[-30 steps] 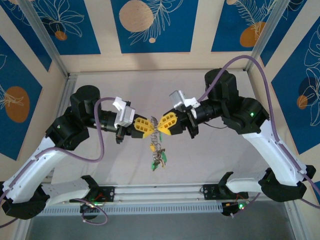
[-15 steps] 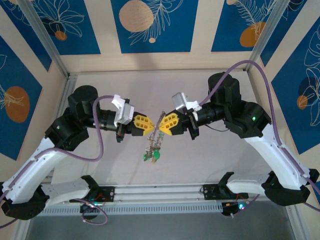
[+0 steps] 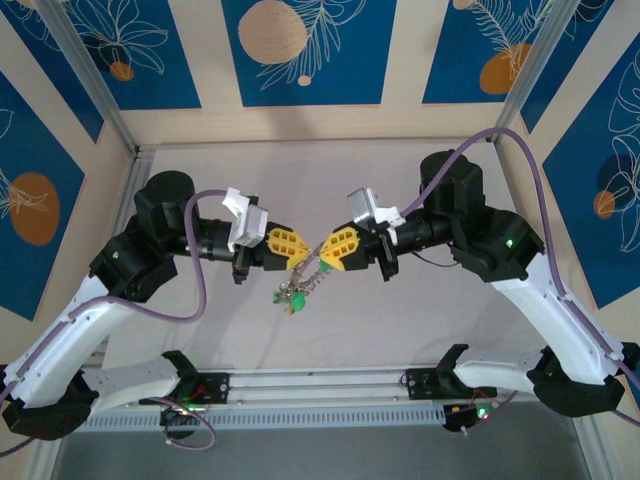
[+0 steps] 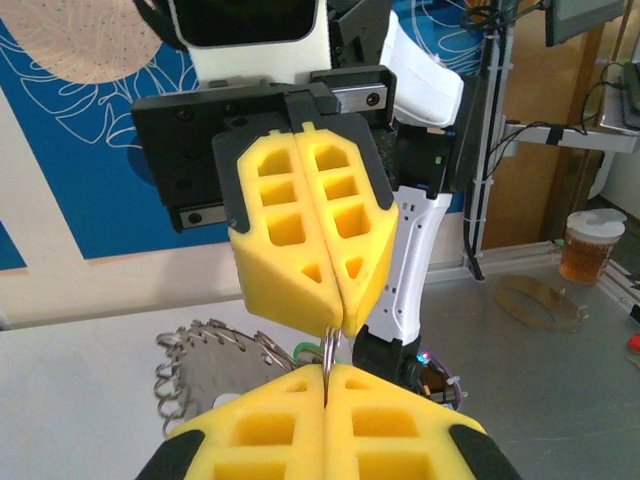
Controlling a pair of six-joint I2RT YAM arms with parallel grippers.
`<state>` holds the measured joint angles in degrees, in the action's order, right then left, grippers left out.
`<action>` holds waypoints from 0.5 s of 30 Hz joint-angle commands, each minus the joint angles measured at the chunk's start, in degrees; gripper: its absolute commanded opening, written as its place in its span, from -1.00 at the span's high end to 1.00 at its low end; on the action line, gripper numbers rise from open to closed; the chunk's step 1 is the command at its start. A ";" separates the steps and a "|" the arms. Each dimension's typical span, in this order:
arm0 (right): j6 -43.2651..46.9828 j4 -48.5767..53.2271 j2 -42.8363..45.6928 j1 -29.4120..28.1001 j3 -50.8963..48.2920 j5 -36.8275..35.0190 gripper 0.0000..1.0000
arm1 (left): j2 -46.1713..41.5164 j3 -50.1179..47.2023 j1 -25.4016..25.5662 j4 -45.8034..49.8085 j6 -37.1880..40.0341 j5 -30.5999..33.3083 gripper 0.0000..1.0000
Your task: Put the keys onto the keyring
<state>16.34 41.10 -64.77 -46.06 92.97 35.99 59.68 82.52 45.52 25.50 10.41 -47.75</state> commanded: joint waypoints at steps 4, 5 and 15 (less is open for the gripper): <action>0.71 1.44 2.20 0.41 2.35 -1.48 1.00 | -1.46 -0.08 0.01 -2.77 0.91 2.81 1.00; 0.87 1.46 2.11 0.36 2.74 -1.71 1.00 | -1.42 -0.08 0.01 -2.53 1.12 2.91 1.00; 1.59 -0.92 1.93 0.32 4.59 -5.08 1.00 | -1.62 -0.61 0.08 -0.38 2.50 3.86 1.00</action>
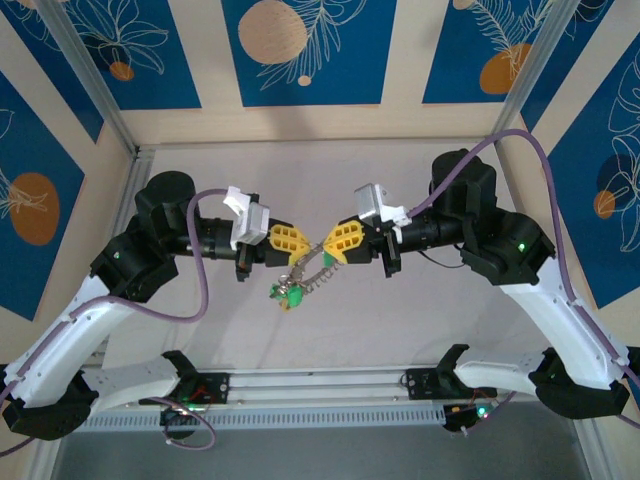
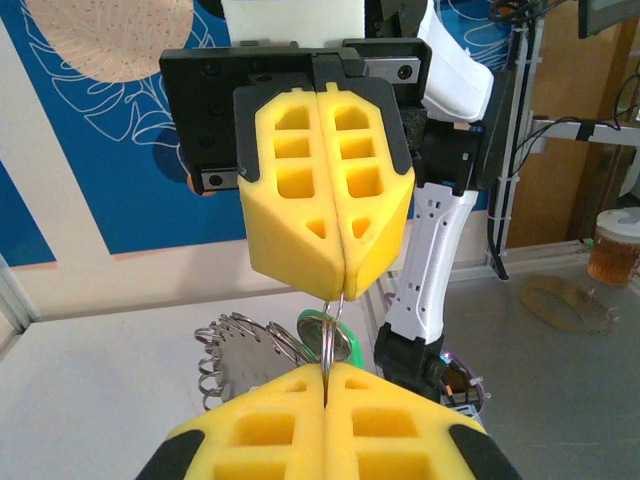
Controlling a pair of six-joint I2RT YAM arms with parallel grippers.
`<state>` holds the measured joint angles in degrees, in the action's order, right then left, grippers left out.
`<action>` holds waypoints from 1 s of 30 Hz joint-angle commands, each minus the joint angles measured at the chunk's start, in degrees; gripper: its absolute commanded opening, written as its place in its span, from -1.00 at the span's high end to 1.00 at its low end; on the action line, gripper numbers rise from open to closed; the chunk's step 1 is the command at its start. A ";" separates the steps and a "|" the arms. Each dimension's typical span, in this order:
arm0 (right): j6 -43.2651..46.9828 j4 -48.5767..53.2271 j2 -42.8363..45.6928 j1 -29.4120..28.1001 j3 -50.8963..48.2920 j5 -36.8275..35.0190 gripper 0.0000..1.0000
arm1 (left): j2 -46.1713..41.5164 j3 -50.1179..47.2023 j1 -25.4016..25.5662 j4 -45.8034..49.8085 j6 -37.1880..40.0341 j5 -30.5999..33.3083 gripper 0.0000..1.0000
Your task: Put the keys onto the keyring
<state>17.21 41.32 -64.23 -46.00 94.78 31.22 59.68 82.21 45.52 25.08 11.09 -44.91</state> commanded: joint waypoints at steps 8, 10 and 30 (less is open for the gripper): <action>0.87 -1.59 1.43 0.04 2.08 0.20 1.00 | -2.17 -0.82 0.03 -1.72 0.63 1.22 1.00; 1.18 -2.05 1.78 -0.28 0.64 0.50 1.00 | -2.46 -0.96 0.01 -3.73 -0.96 0.96 1.00; -1.33 -12.98 4.30 -1.42 -9.82 -0.79 1.00 | -2.42 -0.28 0.11 -12.45 -8.63 -0.18 1.00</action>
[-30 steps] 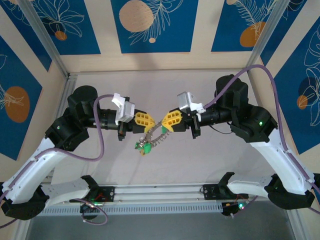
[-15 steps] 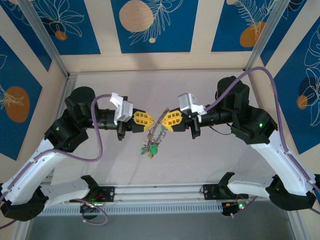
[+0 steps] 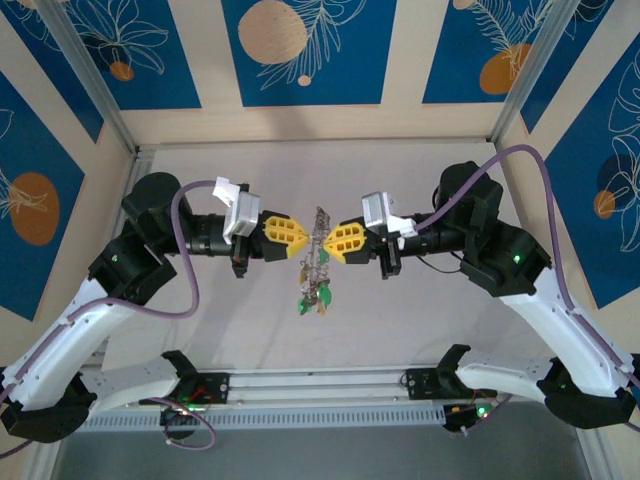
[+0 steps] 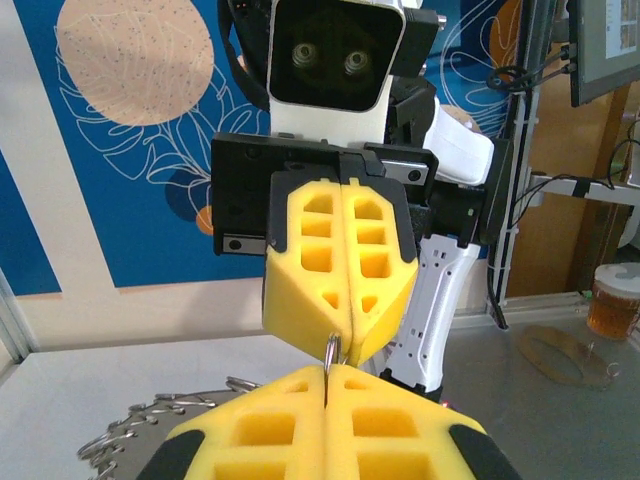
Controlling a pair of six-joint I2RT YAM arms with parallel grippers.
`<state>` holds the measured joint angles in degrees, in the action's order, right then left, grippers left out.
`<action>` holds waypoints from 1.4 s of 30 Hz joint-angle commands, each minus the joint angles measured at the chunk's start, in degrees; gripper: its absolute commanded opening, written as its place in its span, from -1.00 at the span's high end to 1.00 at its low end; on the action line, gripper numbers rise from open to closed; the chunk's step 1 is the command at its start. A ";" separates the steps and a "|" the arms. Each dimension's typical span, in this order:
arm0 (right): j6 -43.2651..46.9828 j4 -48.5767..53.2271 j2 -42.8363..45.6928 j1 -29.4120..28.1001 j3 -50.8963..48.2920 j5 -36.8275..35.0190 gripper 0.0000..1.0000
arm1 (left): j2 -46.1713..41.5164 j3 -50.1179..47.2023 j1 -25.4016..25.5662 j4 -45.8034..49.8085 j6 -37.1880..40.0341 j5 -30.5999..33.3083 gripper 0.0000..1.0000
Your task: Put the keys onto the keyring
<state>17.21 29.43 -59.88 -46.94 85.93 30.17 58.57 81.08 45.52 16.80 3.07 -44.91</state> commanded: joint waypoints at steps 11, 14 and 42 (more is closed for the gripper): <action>-0.85 -0.51 0.23 -0.50 -0.05 -1.14 1.00 | -2.17 0.23 0.14 -2.90 0.58 3.26 1.00; -0.77 0.27 -0.17 -0.58 -0.23 0.17 1.00 | -2.45 0.13 0.16 -3.10 0.62 3.58 1.00; -11.29 -3.25 5.50 6.52 -10.90 -14.24 -0.24 | -9.12 -23.28 0.05 3.19 -0.96 23.23 1.00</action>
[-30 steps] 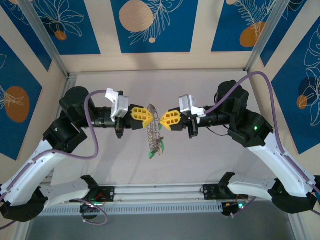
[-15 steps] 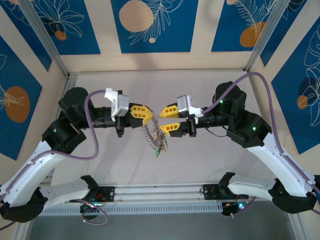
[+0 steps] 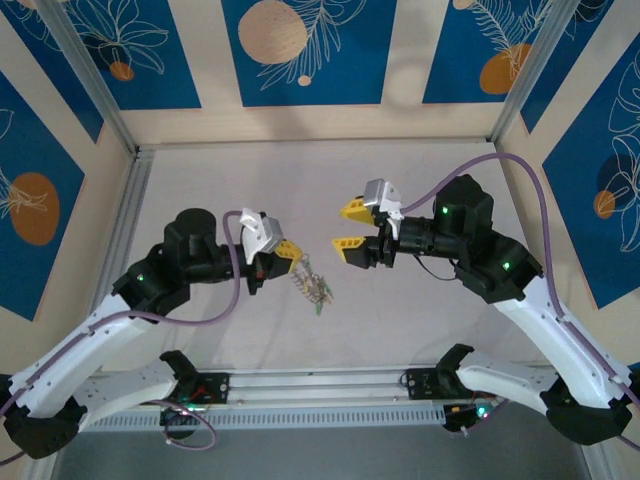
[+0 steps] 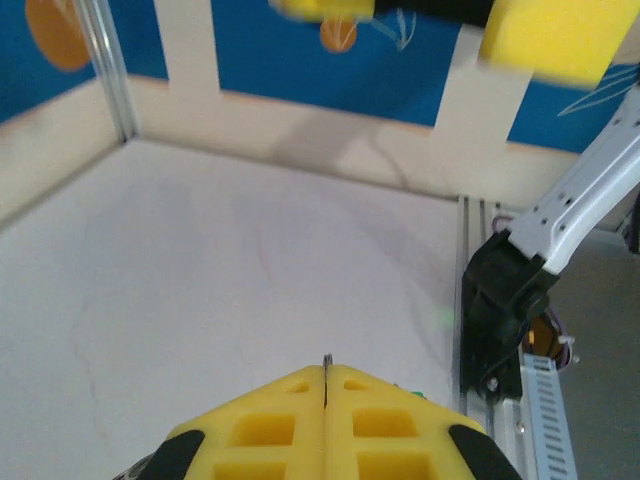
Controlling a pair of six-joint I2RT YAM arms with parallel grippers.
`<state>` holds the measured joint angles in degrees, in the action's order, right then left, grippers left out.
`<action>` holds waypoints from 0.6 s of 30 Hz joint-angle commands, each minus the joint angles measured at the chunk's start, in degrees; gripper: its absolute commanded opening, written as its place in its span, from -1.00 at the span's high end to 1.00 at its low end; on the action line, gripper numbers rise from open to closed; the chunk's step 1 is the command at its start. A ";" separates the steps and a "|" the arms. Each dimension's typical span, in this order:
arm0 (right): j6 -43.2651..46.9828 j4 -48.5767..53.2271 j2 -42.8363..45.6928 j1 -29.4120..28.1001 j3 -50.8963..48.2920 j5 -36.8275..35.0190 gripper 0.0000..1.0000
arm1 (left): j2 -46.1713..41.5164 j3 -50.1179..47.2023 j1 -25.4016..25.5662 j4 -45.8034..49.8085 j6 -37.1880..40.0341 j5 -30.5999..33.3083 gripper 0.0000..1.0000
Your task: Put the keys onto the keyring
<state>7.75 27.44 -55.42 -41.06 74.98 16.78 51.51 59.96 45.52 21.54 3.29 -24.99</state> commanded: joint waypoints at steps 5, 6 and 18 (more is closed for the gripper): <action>-1.94 -1.12 1.37 1.24 -0.84 -1.63 -0.40 | -0.40 -4.91 0.02 -0.82 -0.48 5.86 1.00; -1.99 -1.23 1.61 1.33 -1.27 -1.99 -0.43 | 0.46 -5.26 0.02 -1.16 -0.24 6.16 1.00; -3.66 -2.00 6.83 5.79 -7.07 -2.81 -0.51 | 19.62 -9.26 -2.53 -17.40 -3.81 6.43 1.00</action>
<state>5.26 26.55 -50.81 -36.69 68.97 14.31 67.11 51.00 44.18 13.54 1.65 -18.94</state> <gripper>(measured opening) 0.755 0.039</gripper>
